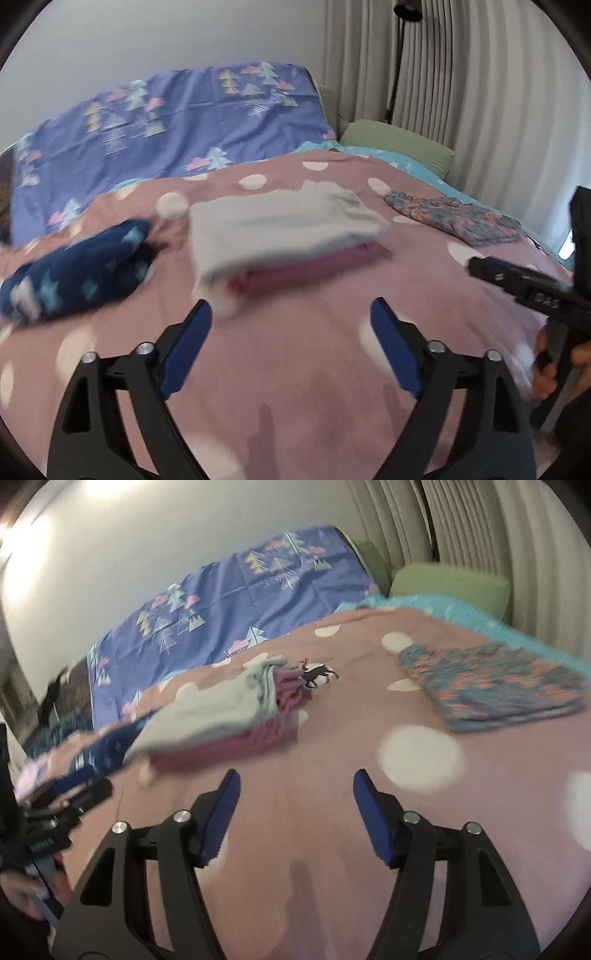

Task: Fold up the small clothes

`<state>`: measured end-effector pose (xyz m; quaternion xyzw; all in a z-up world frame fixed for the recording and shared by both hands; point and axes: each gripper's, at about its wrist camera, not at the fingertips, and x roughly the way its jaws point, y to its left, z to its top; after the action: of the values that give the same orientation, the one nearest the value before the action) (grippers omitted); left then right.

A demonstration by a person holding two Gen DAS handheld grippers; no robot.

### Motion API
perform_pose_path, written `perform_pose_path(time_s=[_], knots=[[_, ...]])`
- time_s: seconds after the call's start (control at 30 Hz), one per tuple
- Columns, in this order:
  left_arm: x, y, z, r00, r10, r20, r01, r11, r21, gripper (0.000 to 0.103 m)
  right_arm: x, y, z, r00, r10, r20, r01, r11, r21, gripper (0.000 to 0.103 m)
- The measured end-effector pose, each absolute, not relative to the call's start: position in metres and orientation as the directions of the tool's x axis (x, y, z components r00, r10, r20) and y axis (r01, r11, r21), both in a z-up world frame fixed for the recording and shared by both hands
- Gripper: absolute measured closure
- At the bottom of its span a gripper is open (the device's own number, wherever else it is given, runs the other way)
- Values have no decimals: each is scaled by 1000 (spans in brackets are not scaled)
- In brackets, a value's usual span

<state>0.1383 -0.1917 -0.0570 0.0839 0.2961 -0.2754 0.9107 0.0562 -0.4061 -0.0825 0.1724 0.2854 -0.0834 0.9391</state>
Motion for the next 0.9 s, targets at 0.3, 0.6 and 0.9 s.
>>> perform_pose_path(time_s=[0.3, 0.6, 0.9], knots=[[8, -154, 3, 892, -231, -389, 310, 938, 154, 1, -42, -347, -24, 858, -151, -490, 233, 966, 109, 4], [-55, -141, 46, 897, -253, -362, 321, 936, 142, 1, -100, -315, 29, 913, -202, -354, 251, 963, 96, 2], [-81, -137, 40, 882, -269, -387, 342, 930, 135, 1, -120, -305, 31, 900, -222, -376, 276, 956, 96, 2]])
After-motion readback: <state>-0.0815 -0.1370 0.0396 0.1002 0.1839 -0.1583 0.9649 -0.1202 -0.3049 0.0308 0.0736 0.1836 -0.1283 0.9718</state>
